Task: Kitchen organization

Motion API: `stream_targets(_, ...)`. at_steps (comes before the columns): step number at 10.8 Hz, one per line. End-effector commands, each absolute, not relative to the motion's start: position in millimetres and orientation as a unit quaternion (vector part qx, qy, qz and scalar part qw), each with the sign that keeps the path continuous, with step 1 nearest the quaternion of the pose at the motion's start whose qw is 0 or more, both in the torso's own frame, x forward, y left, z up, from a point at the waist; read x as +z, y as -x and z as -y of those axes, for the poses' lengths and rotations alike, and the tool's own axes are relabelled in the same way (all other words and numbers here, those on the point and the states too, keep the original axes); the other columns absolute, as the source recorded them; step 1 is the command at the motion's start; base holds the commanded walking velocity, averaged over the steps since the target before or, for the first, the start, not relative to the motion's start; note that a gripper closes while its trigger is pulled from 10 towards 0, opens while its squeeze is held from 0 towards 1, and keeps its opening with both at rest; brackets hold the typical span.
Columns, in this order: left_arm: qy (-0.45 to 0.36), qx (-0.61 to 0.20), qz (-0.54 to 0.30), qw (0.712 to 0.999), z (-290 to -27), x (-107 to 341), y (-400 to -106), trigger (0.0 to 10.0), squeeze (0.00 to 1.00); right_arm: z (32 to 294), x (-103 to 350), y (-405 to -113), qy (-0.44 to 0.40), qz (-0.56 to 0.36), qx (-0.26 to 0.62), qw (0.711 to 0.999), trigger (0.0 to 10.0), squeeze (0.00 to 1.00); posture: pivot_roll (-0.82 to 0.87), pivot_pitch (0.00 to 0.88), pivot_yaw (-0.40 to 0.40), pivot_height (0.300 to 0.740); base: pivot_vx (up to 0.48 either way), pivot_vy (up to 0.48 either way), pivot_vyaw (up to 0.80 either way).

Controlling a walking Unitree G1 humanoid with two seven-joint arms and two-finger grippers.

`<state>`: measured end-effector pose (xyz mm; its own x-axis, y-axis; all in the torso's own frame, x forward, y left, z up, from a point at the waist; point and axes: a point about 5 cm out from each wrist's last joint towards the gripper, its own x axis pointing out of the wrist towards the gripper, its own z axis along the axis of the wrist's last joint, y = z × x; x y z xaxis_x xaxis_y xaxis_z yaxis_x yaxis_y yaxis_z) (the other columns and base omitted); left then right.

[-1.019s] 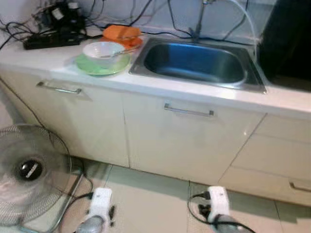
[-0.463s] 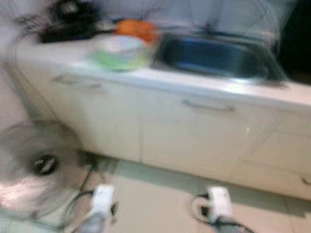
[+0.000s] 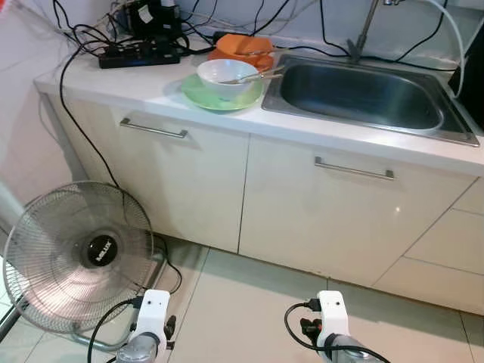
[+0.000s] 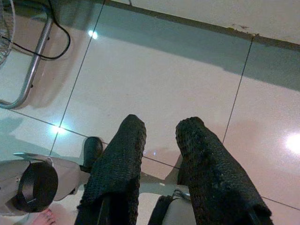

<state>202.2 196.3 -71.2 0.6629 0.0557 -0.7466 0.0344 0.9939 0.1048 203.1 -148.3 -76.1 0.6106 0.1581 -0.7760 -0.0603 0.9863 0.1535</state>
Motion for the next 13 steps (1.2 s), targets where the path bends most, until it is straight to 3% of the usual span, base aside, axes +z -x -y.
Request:
stream_targets(1,-0.051,0.004,-0.409,0.911,-192.1,-70.6,-204.6,10.0,0.0,153.9,-74.9,-204.8,-0.055,-0.432,0.052,0.899,10.0,0.0,0.18,0.022,-0.003,0.74,0.0,0.0,0.0)
stream_targets(3,-0.051,0.005,-0.413,0.909,-192.4,-71.8,-202.6,10.0,0.0,154.6,-75.3,-204.3,-0.056,-0.435,0.049,0.897,10.0,0.0,0.18,0.021,-0.004,0.74,0.356,0.0,0.0)
stream_targets(5,-0.05,0.007,-0.415,0.908,-194.2,-72.3,-201.4,10.0,0.0,153.6,-75.6,-204.0,-0.058,-0.437,0.051,0.896,10.0,0.0,0.18,0.02,-0.005,0.74,0.401,0.0,-0.8)
stream_targets(13,-0.051,0.005,-0.423,0.905,-196.0,-73.8,-198.6,10.0,0.0,154.5,-75.3,-204.3,-0.06,-0.436,0.049,0.897,10.0,0.0,0.18,0.019,-0.004,0.74,0.406,0.0,0.0)
